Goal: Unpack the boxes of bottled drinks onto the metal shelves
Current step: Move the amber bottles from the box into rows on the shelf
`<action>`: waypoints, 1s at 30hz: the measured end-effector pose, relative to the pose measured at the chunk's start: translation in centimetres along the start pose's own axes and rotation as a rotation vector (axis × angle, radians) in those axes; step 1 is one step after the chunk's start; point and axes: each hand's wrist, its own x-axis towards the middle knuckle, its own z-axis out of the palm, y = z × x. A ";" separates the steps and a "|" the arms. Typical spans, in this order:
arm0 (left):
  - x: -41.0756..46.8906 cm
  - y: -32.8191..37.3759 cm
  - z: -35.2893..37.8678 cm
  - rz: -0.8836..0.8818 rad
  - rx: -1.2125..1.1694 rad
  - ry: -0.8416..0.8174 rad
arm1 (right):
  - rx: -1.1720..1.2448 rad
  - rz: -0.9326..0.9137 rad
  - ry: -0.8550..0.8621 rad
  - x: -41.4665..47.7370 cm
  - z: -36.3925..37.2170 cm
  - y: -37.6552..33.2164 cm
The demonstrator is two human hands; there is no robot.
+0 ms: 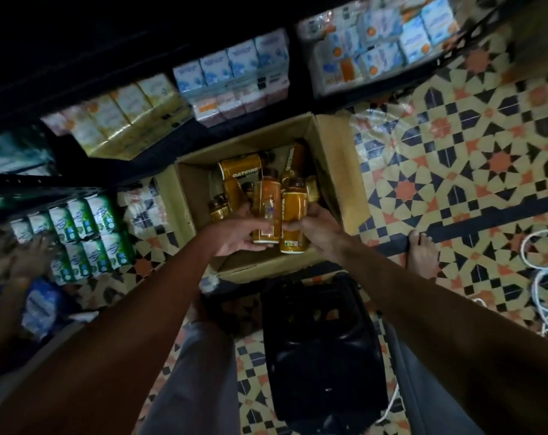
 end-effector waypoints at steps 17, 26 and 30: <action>-28.7 1.2 10.2 0.238 -0.136 0.273 | -0.021 -0.211 -0.048 -26.6 4.8 -7.5; -44.6 3.5 15.7 0.556 -0.064 0.523 | -0.175 -0.386 -0.028 -41.7 6.4 -14.8; -48.3 4.8 16.0 0.699 -0.057 0.528 | -0.241 -0.491 -0.002 -46.7 6.4 -18.2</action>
